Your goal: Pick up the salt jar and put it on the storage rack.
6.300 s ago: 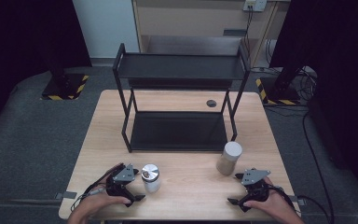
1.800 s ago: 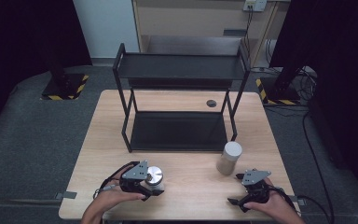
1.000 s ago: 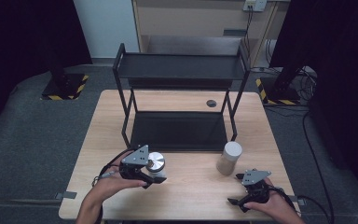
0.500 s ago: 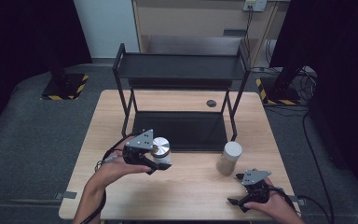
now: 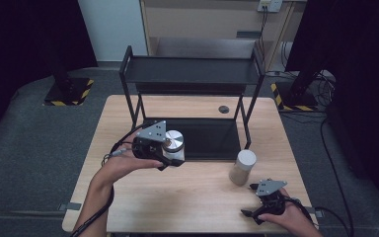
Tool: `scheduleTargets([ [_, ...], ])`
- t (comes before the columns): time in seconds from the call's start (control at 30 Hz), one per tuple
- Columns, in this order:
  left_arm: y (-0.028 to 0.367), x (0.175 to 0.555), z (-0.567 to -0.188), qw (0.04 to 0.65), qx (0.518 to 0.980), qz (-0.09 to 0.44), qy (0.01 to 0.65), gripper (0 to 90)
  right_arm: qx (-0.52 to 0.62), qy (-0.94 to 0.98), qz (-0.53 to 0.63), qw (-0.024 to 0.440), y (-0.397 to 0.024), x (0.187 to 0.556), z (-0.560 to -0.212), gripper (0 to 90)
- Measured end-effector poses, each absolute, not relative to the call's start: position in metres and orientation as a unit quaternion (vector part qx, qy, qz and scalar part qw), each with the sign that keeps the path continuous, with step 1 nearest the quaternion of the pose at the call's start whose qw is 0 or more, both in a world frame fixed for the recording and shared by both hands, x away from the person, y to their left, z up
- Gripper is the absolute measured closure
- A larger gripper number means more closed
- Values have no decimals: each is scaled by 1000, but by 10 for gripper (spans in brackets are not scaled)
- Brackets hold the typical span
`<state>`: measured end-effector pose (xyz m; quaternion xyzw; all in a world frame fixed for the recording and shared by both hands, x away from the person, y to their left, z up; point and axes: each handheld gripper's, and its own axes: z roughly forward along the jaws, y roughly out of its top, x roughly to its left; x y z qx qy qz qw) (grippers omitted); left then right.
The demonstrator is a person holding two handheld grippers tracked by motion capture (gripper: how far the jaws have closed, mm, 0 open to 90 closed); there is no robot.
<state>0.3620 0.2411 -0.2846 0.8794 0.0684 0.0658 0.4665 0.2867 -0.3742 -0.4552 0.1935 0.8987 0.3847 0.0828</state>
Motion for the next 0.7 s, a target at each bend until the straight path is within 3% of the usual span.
scheduleTargets([
  [0.7,232,400,-215,455,884,79,68,298,196,898,385,83,-374,286,-455,17],
])
